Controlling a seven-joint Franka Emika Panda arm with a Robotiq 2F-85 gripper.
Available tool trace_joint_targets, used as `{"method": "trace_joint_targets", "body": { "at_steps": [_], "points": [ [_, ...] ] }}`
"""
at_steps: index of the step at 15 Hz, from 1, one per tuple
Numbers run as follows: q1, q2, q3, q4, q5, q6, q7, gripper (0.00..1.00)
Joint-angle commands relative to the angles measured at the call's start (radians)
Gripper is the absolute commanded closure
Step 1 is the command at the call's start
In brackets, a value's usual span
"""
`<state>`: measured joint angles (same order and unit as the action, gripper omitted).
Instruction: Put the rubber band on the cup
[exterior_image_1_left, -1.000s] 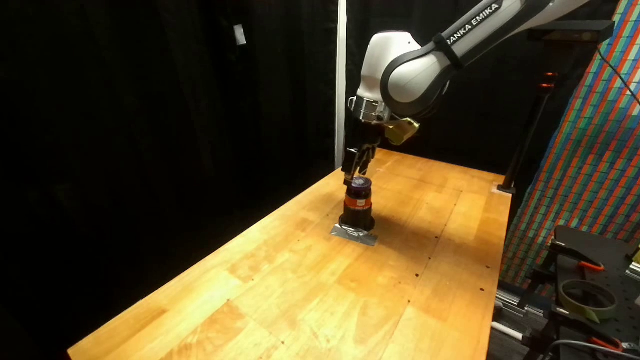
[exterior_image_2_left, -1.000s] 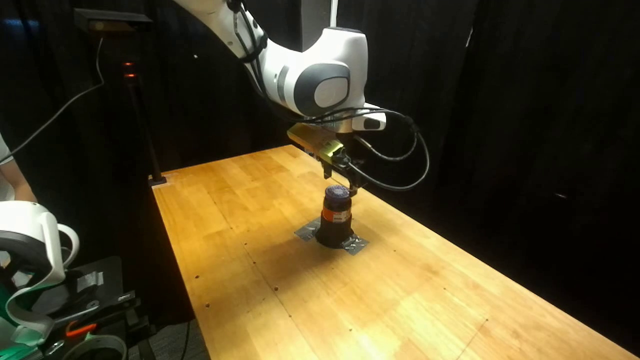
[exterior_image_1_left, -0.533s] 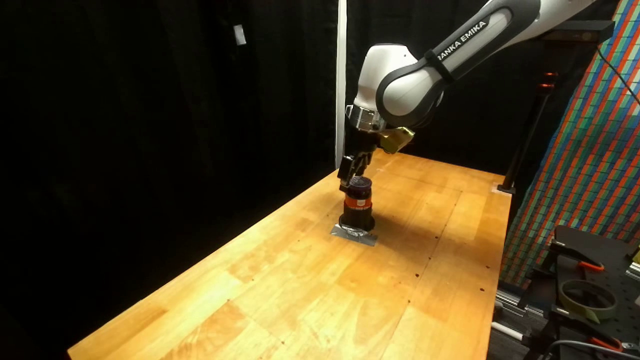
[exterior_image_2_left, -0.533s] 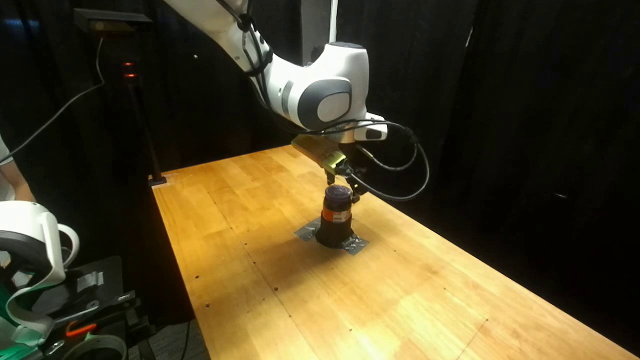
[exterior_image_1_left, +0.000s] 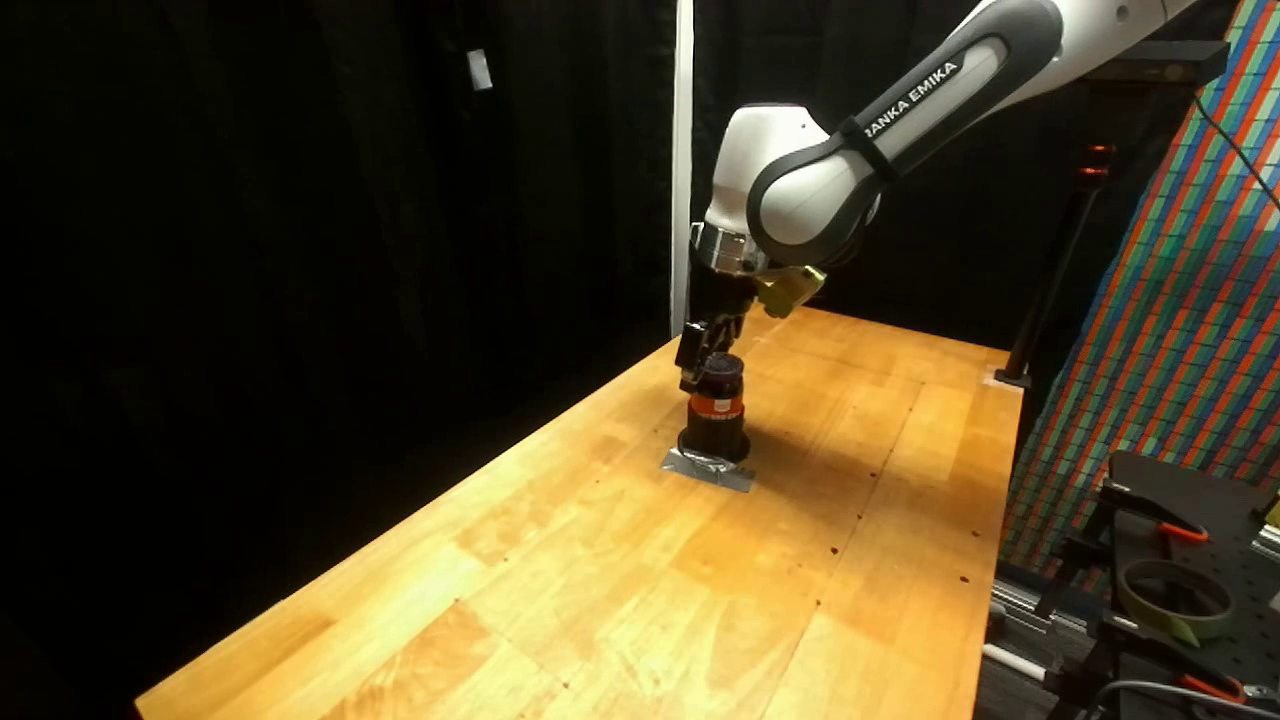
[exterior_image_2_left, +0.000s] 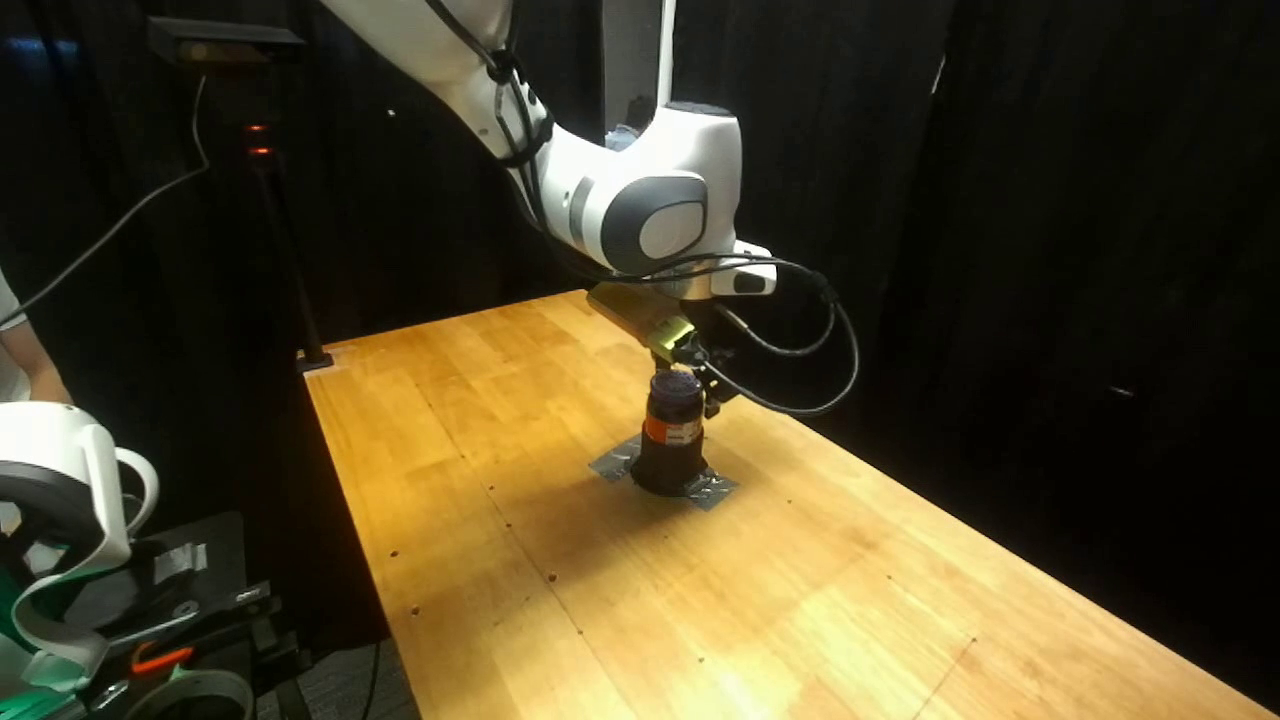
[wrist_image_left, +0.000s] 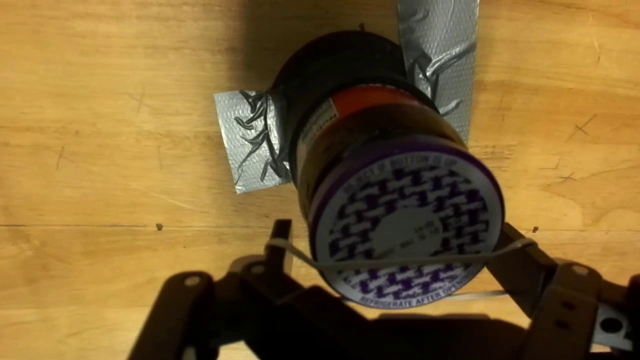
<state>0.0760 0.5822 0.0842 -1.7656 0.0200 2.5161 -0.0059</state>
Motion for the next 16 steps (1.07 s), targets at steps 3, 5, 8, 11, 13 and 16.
{"method": "trace_joint_targets", "body": {
  "at_steps": [3,5,8,11,13,16],
  "points": [
    [0.003,-0.031,-0.008,0.013,-0.016,-0.21,-0.015,0.0],
    [-0.005,-0.049,-0.004,0.014,-0.01,-0.287,-0.03,0.0],
    [-0.013,-0.073,-0.002,0.005,-0.004,-0.348,-0.051,0.0],
    [-0.023,-0.077,0.003,0.001,0.009,-0.374,-0.072,0.0],
    [-0.026,-0.075,0.003,-0.012,0.014,-0.365,-0.078,0.0],
    [-0.025,-0.073,0.001,-0.044,0.015,-0.329,-0.077,0.0]
  ]
}}
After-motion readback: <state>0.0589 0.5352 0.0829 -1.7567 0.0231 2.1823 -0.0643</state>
